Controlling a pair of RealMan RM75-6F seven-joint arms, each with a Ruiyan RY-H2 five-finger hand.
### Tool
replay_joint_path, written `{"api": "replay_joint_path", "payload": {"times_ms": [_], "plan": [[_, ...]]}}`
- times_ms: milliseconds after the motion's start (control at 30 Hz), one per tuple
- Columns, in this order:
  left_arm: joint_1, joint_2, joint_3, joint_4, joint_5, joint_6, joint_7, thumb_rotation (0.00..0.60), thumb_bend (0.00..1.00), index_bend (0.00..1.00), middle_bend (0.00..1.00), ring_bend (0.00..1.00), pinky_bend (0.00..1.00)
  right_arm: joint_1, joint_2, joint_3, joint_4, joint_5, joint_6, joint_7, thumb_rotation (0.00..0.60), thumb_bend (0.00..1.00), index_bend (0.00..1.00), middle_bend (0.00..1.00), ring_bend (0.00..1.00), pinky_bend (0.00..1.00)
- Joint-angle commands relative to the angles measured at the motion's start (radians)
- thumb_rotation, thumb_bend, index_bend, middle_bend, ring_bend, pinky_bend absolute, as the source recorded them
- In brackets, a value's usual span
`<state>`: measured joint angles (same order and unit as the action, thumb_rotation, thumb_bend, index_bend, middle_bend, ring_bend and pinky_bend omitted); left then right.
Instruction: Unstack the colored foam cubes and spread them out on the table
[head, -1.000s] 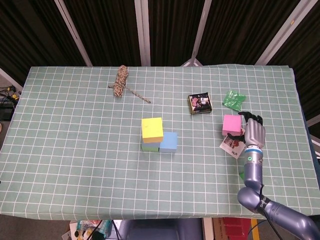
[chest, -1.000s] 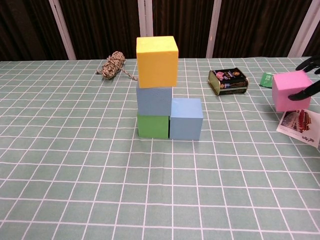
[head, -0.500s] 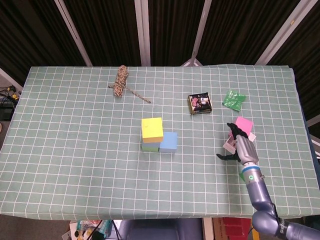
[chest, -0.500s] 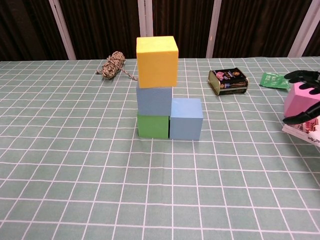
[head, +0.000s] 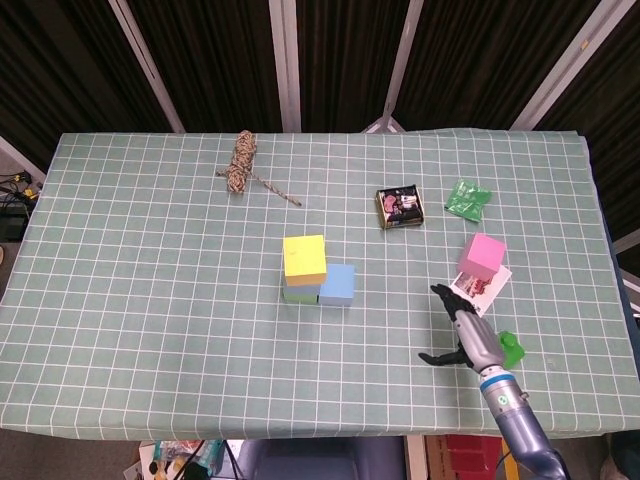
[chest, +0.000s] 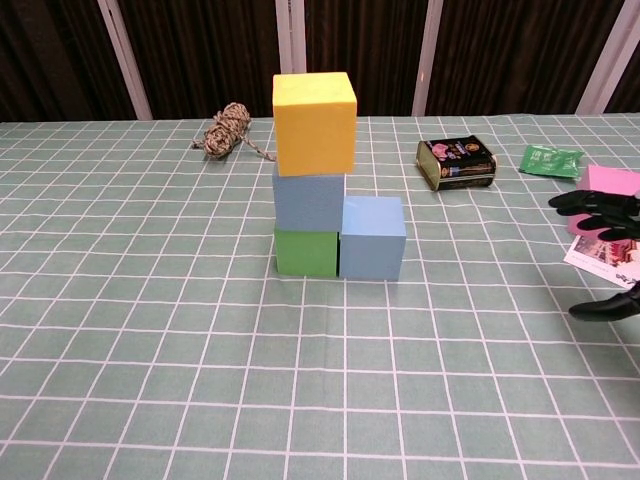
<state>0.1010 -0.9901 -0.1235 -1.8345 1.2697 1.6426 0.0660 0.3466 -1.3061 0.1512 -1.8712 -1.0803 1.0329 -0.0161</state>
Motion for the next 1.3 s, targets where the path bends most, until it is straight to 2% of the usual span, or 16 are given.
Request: {"api": "replay_joint_path", "payload": {"times_ms": [33,267,567,1033,1300], "plan": [[0.0,0.0,-0.002,0.001,-0.004,-0.001,0.0,0.6,0.17,0.15,0.0,0.0,0.0,0.016,-0.054,0.0,0.001,0.009,0.015,-0.028,0.6,0.15,0.0,0.0,0.0,0.0],[-0.001,0.0,-0.001,0.001,0.001,-0.001,0.001,0.6,0.17,0.15,0.0,0.0,0.0,0.074,-0.17,0.062,0.032,0.101,0.051,-0.105,0.6,0.15,0.0,0.0,0.0,0.0],[0.002,0.01,-0.01,0.002,-0.015,-0.004,-0.019,0.6,0.17,0.15,0.0,0.0,0.0,0.176,-0.312,0.164,0.136,0.245,0.084,-0.2,0.6,0.15,0.0,0.0,0.0,0.0],[-0.011,0.009,-0.014,0.004,-0.025,-0.026,-0.012,0.6,0.17,0.15,0.0,0.0,0.0,0.299,-0.453,0.197,0.236,0.4,0.054,-0.303,0.6,0.15,0.0,0.0,0.0,0.0],[-0.014,0.013,-0.02,0.005,-0.038,-0.032,-0.018,0.6,0.17,0.15,0.0,0.0,0.0,0.379,-0.535,0.263,0.313,0.496,0.089,-0.373,0.6,0.15,0.0,0.0,0.0,0.0]]}}
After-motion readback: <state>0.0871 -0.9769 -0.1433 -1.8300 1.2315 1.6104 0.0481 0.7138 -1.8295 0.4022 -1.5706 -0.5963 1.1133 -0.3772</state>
